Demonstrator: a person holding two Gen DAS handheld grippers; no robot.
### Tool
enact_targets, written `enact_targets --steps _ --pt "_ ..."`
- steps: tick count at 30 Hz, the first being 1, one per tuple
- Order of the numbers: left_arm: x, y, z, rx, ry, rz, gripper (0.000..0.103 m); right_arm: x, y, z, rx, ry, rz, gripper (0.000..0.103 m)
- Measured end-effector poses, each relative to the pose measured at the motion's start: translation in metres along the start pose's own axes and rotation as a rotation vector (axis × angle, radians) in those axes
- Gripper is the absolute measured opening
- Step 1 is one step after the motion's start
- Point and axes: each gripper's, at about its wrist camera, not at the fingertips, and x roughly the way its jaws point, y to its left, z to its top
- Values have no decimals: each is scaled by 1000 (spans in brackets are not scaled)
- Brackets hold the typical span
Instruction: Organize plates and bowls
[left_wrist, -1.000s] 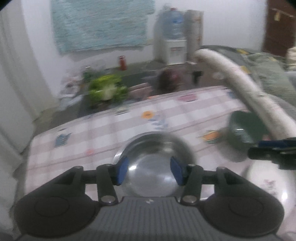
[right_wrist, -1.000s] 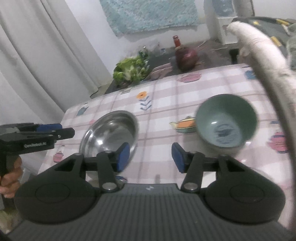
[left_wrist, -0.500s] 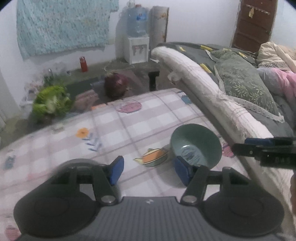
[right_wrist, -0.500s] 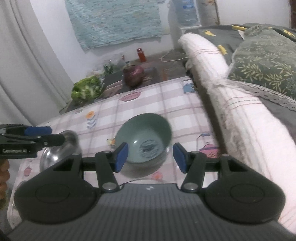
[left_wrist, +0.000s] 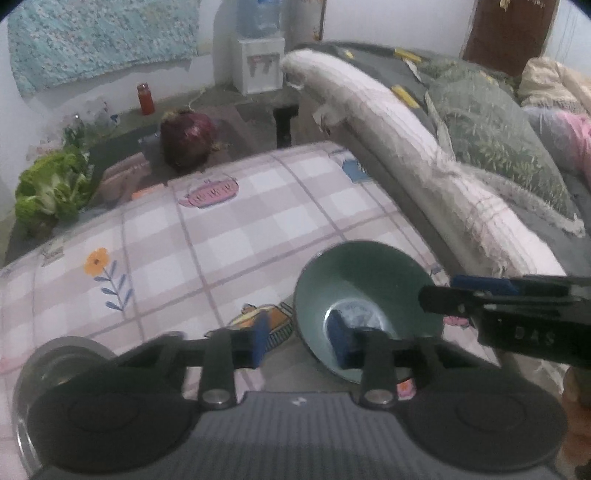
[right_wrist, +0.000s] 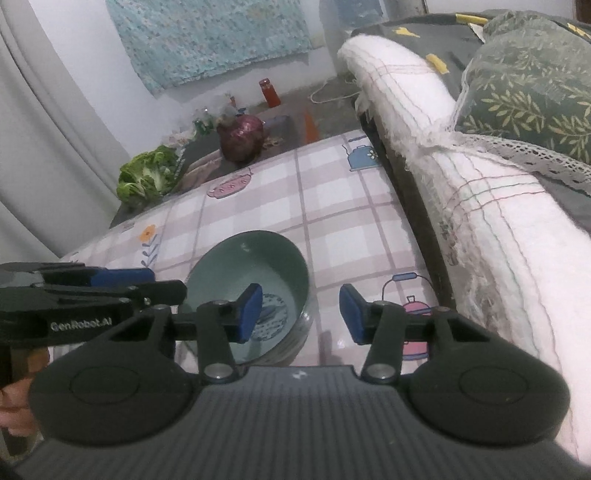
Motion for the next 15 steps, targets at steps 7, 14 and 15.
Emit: enact_targets --steps 7,14,15 --pt "10 -2 -1 -5 14 4 14 16 -7 1 18 29 29 18" --pt "14 5 -2 -33 19 0 9 20 -7 1 11 20 38 11" --pt "14 7 -2 -46 19 -4 8 20 -7 2 12 21 42 11"
